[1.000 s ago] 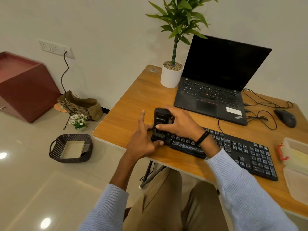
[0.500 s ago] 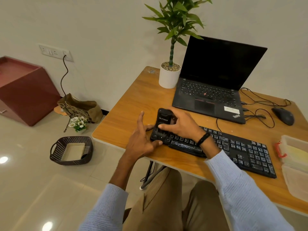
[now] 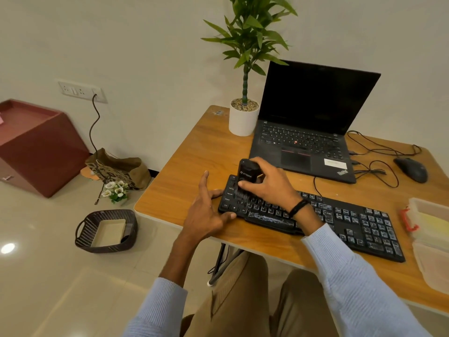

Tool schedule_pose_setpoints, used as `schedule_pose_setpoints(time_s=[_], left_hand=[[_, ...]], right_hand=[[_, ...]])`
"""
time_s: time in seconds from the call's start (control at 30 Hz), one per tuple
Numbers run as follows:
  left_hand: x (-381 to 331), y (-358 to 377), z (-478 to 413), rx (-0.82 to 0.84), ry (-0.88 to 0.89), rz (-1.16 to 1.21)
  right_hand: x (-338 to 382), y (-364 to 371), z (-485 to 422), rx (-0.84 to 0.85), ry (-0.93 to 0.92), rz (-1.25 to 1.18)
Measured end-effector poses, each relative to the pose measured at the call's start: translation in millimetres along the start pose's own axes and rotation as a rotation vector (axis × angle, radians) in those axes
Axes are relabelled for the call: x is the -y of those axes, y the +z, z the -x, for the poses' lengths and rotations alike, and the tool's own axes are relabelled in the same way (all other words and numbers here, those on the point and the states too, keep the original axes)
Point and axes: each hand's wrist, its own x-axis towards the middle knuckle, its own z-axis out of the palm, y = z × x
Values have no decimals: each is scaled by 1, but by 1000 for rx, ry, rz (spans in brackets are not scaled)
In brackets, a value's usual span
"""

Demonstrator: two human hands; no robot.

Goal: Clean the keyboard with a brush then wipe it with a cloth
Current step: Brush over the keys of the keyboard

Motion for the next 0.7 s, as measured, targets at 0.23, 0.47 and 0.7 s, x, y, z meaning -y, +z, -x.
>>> schedule_pose_setpoints(time_s=[0.23, 0.47, 0.7], left_hand=[[-1, 0, -1, -5, -4, -6], [0, 0, -1, -2, -9, 0], [-2, 0, -1, -6, -4, -4]], right_hand=[[-5, 1, -7, -81, -9, -10], [-7, 8, -8, -8, 18, -268], [-6, 10, -22, -60, 13, -93]])
